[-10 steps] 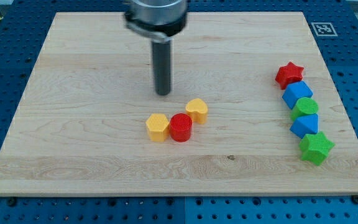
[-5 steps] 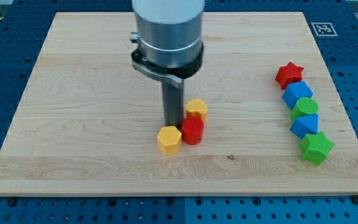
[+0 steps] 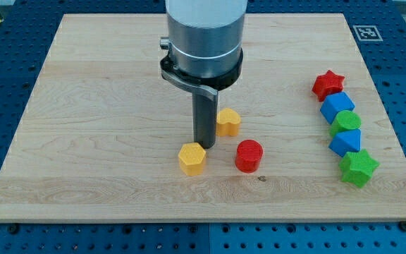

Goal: Move the yellow heart above the red star

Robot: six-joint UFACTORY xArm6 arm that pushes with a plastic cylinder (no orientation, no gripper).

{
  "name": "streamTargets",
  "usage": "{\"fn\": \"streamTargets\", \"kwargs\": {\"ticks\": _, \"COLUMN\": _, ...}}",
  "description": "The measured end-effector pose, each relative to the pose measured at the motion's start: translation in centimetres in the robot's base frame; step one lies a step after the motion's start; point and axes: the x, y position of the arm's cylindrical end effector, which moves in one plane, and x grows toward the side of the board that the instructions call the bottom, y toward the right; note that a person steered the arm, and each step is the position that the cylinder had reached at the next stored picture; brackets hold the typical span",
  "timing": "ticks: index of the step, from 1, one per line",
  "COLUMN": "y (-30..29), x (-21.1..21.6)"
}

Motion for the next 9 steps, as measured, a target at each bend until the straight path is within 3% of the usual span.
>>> {"fn": "streamTargets", "kwargs": {"ticks": 4, "y": 2.5, "x": -0.1}}
{"fn": "streamTargets", "kwargs": {"ticks": 7, "y": 3.1, "x": -6.8}}
{"fn": "streamTargets", "kwargs": {"ticks": 9, "y": 4.5, "x": -6.2}}
